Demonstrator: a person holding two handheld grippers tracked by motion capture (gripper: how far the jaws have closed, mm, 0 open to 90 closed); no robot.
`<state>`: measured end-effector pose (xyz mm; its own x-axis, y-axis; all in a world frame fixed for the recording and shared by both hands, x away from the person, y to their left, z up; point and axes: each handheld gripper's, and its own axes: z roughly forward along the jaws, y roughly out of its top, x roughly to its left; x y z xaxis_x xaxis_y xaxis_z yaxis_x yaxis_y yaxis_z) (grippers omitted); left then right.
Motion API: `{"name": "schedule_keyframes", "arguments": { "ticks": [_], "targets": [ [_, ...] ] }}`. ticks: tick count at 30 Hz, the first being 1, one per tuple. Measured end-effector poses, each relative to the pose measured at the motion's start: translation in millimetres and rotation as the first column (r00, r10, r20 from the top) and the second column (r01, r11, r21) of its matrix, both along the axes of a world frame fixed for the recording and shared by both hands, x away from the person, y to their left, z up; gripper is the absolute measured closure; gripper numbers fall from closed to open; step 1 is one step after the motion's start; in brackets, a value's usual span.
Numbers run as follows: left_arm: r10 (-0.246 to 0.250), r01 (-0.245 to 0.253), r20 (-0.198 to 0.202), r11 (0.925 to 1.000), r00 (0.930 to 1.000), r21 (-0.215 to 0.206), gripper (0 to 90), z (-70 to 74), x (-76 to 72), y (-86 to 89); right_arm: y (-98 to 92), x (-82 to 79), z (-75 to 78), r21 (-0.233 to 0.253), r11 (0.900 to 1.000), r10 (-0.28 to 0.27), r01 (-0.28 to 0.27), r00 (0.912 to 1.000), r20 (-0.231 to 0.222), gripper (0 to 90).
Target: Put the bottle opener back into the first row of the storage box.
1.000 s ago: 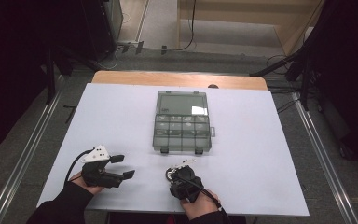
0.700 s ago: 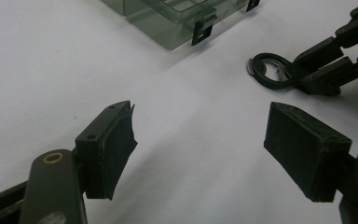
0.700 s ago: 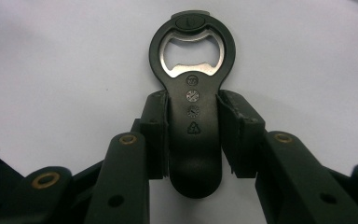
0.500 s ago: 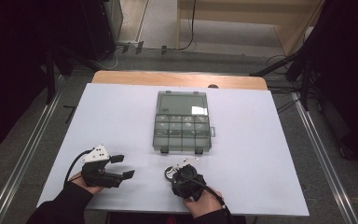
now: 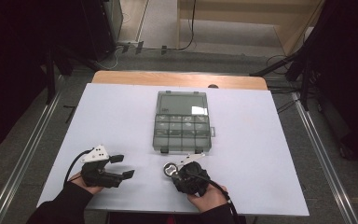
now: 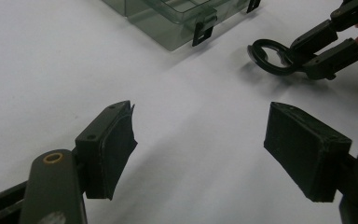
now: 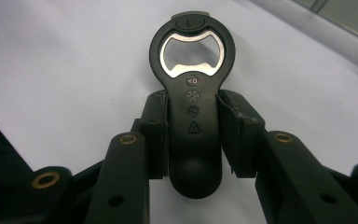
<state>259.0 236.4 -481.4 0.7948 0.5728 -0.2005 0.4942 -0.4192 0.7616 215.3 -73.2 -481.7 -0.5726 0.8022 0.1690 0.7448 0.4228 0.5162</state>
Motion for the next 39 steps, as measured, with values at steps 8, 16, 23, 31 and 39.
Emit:
{"name": "schedule_keyframes", "arguments": {
  "ticks": [8, 16, 23, 31, 39],
  "targets": [
    [0.0, 0.0, 0.0, 1.0, 1.0, -0.001, 23.9, 0.0, 0.0, -0.1, -9.7, 5.7, 7.1, 0.053, 0.998, 0.039, -0.039, 0.9992, 0.006, 66.0],
    [0.0, 0.0, -0.001, 1.0, 1.0, -0.003, 23.9, 0.3, 0.1, 0.5, -16.3, 14.2, 10.3, 0.064, 0.992, 0.112, -0.113, 0.9936, 0.019, 65.9],
    [-0.001, 0.001, 0.0, 1.0, 1.0, -0.003, 23.9, 0.3, 0.4, 0.8, -23.9, 22.6, 14.2, 0.091, 0.984, 0.154, -0.154, 0.988, 0.011, 65.9],
    [-0.001, 0.001, 0.001, 1.0, 1.0, -0.002, 23.9, 0.1, 0.5, 0.7, -36.7, 30.4, 17.3, 0.138, 0.965, 0.221, -0.221, 0.9751, 0.011, 65.9],
    [0.0, 0.0, 0.0, 1.0, 1.0, -0.006, 23.9, 0.3, -0.2, 0.3, -43.7, 35.1, 11.6, 0.139, 0.941, 0.311, -0.31, 0.9502, 0.009, 65.9]
  ]
}}
